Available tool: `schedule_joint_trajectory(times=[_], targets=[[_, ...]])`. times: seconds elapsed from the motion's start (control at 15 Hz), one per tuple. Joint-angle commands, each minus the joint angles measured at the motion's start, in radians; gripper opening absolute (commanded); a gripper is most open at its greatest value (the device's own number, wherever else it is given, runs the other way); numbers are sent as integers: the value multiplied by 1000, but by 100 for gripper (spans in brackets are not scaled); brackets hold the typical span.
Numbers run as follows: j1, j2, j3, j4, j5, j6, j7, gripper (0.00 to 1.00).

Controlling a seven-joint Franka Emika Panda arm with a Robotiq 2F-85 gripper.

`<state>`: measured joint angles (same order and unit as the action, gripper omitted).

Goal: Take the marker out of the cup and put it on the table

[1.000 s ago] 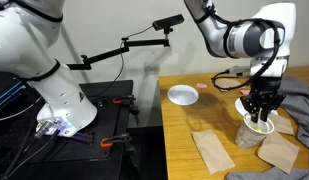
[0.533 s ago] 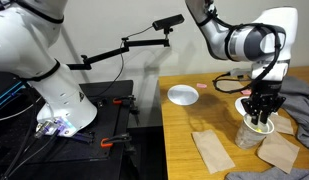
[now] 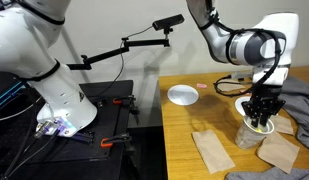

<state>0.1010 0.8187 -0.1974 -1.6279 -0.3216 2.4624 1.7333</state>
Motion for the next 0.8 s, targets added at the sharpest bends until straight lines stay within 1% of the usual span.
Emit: schedule_joint_trajectory(times=[0.0, 0.73], targets=[[7, 24, -15, 39, 38, -21, -40, 32], [14, 59, -30, 71, 43, -53, -30, 33]])
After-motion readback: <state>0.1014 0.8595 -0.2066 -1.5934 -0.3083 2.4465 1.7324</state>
